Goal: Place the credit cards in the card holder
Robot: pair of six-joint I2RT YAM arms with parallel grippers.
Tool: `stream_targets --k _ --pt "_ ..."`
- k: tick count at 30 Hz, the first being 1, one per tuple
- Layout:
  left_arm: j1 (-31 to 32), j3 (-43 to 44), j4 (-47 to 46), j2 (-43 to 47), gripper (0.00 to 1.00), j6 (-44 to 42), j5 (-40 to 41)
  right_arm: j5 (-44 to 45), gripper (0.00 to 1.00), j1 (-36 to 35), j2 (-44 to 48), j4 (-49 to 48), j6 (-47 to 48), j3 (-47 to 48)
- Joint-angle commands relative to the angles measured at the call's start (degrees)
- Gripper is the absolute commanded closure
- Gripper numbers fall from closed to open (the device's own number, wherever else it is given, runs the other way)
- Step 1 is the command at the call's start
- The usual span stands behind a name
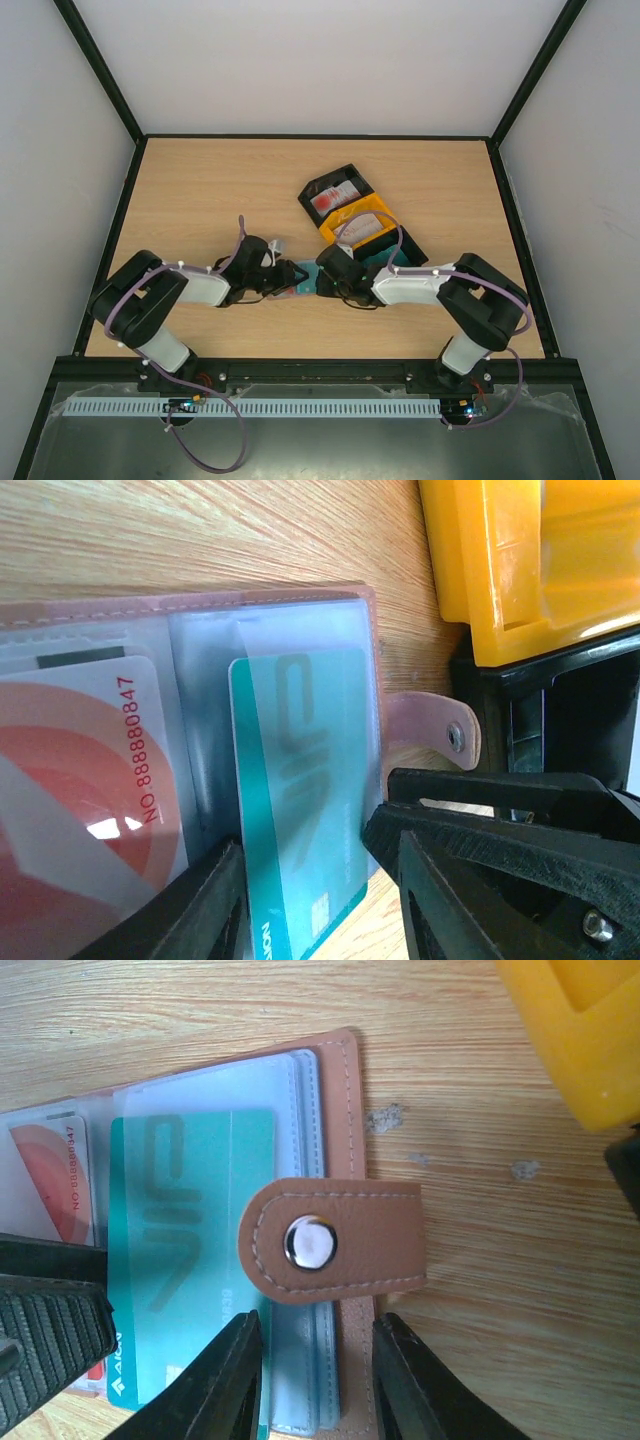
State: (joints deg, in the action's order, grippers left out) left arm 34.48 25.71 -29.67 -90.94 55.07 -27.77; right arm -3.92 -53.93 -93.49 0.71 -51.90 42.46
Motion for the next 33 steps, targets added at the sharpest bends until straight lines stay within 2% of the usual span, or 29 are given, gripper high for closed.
stream_targets --k 1,9,17,22,33 --pt "0.6 1.3 0.8 -1.3 0.59 -1.1 -0.9 -1.5 0.69 1.0 1.9 -1.5 -0.6 -2.0" --pt "1.4 1.4 -1.0 -1.4 0.66 -0.5 -2.8 -6.0 0.69 2.5 3.6 -6.2 -1.1 -4.4" --pt "1.5 1.6 7.6 2.8 0.56 -2.4 1.5 -3.9 0.69 2.7 5.5 -2.3 2.3 -3.6" --pt "1.5 2.1 13.3 6.2 0.50 -3.7 4.2 -2.2 0.63 1.8 8.6 3.5 8.9 -2.4" --pt "1.5 2.9 14.8 4.7 0.51 -4.1 5.1 -1.7 0.48 -3.5 3.7 7.8 18.0 1.1"
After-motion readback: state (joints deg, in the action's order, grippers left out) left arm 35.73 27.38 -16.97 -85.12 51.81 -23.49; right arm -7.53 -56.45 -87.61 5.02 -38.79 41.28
